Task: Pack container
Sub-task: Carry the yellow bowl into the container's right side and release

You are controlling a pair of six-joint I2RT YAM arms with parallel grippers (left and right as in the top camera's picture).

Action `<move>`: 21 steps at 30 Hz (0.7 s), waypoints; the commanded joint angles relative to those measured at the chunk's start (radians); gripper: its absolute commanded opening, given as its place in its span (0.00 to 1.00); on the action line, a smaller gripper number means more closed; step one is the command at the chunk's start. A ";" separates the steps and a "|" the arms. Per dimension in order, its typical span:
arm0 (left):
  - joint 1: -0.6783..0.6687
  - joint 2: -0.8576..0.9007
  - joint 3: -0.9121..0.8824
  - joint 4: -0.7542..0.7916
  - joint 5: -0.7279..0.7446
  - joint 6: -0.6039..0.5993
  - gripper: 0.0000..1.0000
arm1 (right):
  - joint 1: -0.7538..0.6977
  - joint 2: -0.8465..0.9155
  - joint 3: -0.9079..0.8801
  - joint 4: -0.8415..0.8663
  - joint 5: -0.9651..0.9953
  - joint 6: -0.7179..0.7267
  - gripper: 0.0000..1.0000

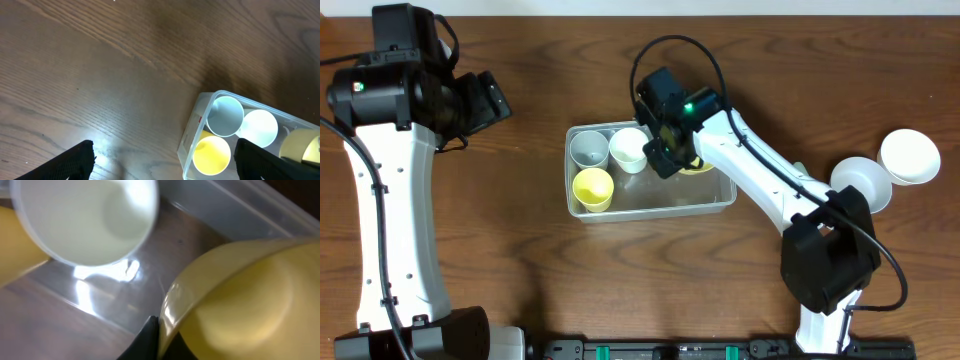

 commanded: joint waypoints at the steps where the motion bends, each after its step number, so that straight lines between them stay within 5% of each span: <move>1: 0.004 -0.009 -0.010 -0.007 0.003 -0.002 0.89 | -0.018 0.007 -0.039 0.029 0.019 0.001 0.09; 6: 0.004 -0.009 -0.010 -0.011 0.003 -0.002 0.89 | -0.034 0.007 -0.065 0.054 0.047 0.000 0.20; 11: 0.004 -0.009 -0.010 -0.011 0.003 -0.002 0.89 | -0.041 0.007 -0.065 0.069 0.055 0.000 0.59; 21: 0.004 -0.009 -0.010 -0.011 0.003 -0.002 0.89 | -0.072 -0.061 0.029 0.013 0.084 0.052 0.71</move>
